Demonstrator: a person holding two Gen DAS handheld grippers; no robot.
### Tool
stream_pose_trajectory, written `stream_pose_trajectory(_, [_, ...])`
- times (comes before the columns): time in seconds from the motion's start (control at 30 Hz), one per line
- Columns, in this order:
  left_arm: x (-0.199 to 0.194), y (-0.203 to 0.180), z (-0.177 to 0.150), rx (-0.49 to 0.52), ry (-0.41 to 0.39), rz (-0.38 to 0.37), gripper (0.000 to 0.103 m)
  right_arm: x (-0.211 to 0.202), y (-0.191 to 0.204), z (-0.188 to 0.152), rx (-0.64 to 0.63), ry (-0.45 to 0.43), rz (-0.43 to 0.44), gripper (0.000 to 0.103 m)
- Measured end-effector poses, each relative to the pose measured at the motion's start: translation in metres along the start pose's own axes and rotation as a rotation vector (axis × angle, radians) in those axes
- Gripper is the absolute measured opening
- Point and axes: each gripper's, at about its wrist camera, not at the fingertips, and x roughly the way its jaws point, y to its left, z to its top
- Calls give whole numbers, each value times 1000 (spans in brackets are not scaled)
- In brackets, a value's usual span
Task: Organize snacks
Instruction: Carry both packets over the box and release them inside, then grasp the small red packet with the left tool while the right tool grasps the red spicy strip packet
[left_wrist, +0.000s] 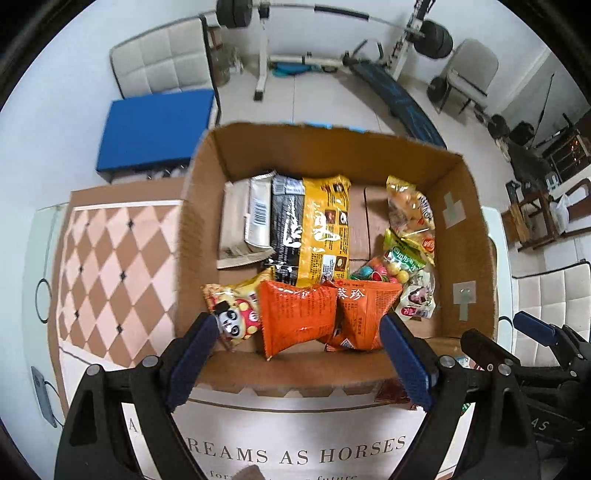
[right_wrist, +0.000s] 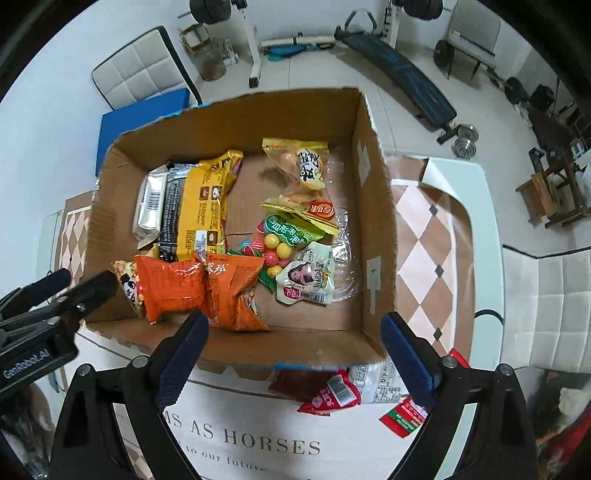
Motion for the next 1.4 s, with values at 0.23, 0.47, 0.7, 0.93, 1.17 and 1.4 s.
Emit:
stream_pose_trajectory(0.23, [-39, -2, -33, 2, -103, 31, 90, -38, 6, -30, -30, -96, -5, 97])
stream_pose_trajectory(0.47, [-74, -3, -64, 7, -186, 54, 90, -77, 6, -61, -32, -174, -1, 97])
stream_pose_trajectory(0.7, [-106, -3, -92, -3, -250, 59, 90, -111, 8, -91, -45, -232, 15, 97])
stream_pose_trajectory(0.93, [-118, -8, -110, -14, -272, 61, 90, -124, 1, -116, -25, -247, 62, 97])
stream_pose_trajectory(1.17, [-93, -33, -111, 20, -213, 19, 103, -113, -33, -129, 72, -210, 132, 98])
stream_pose_trajectory(1.4, [-26, -87, -105, 91, -97, 19, 103, -68, -119, -141, 273, -107, 100, 98])
